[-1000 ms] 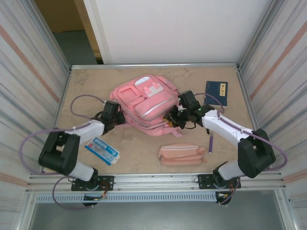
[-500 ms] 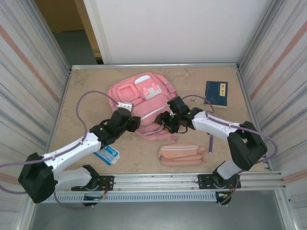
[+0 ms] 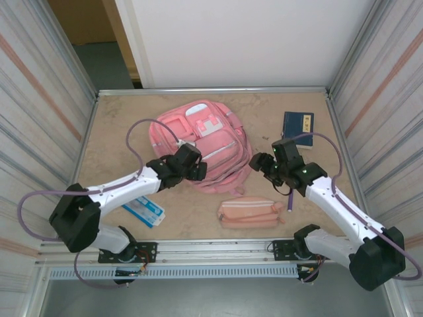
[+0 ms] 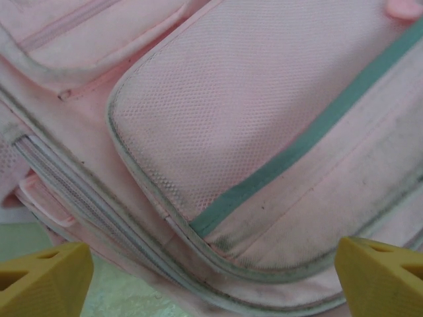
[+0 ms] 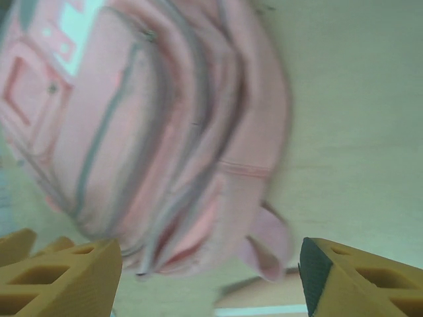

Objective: Pack the student bag

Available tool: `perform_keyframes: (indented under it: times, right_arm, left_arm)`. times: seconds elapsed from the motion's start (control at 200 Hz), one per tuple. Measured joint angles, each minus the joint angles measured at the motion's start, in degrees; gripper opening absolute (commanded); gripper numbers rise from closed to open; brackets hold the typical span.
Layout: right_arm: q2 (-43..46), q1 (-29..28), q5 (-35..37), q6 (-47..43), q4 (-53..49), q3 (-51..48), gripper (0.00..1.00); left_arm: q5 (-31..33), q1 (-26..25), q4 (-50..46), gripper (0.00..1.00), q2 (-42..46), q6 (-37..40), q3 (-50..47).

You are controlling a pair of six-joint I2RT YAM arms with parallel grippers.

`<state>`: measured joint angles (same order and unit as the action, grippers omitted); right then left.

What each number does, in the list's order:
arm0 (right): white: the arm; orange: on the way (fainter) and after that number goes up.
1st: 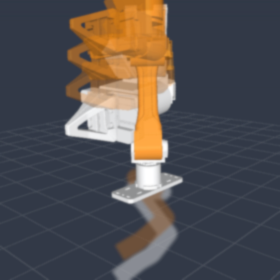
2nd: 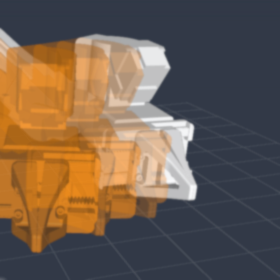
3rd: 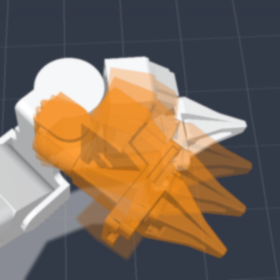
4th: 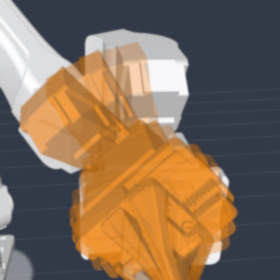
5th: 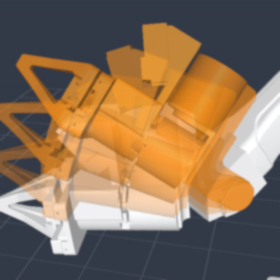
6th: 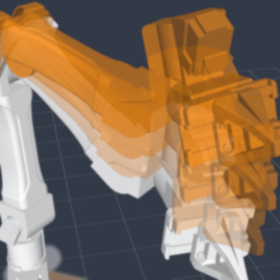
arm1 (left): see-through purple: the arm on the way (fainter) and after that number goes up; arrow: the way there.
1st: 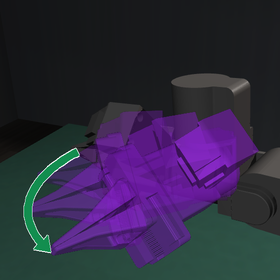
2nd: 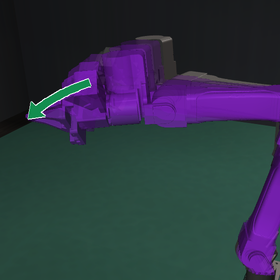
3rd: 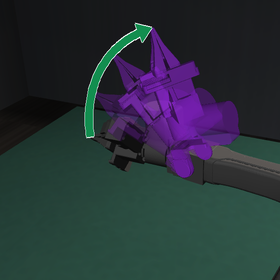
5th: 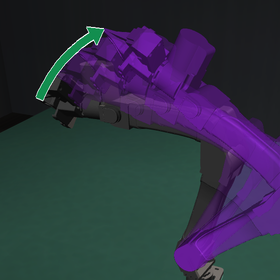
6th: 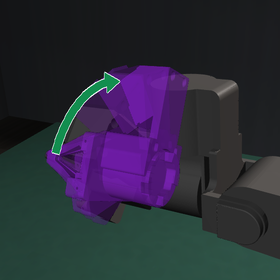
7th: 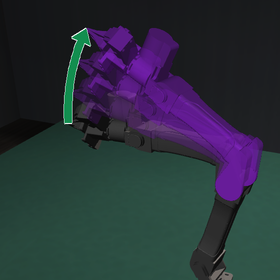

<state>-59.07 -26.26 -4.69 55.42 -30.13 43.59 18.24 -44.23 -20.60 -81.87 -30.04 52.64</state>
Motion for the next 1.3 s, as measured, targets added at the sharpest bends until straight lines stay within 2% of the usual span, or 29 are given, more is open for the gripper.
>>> perform_keyframes:
  times: [0.075, 0.241, 0.496, 0.692, 0.852, 0.937, 1.107, 1.303]
  right_arm:
    - [0.7, 0.1, 0.0, -0.7, -0.5, -0.7, 0.71]
    - [1.0, 0.1, 0.0, -1.6, -0.6, -0.7, 0.71]
    - [0.2, 0.0, -0.7, -2.1, 0.2, -0.7, 0.70]
    - [-0.6, -0.3, -0.8, -2.1, 0.4, -0.6, 0.69]
    - [-0.6, -0.9, 0.5, -2.0, 0.3, -0.7, 0.70]
    - [-0.4, -1.8, 2.1, -1.6, 0.0, -0.9, 0.69]
    - [-0.4, -5.5, 4.5, -0.2, 0.2, -2.1, 0.69]
    - [-4.4, -7.9, 4.7, 0.0, 1.7, -2.0, 0.69]
  left_arm:
    - [-2.4, 1.8, -1.4, 0.83, -1.0, -4.0, 1.0]
    - [-5.9, 4.4, -5.4, 0.82, -1.1, -11.2, 2.0]
    - [-11.9, 5.2, -5.4, 0.74, -2.2, -15.6, 4.0]
    - [-16.2, 6.7, -3.2, 0.77, -5.0, -18.4, 4.0]
    - [-17.9, 7.3, -2.3, 0.86, -6.4, -20.6, 3.5]
    - [-18.8, 7.3, -1.6, 0.86, -6.5, -21.8, 3.4]
    - [-20.7, 7.3, 1.2, 0.68, -7.2, -23.9, 3.2]
    - [-21.6, 7.3, 1.6, 0.37, -8.5, -25.1, 3.4]
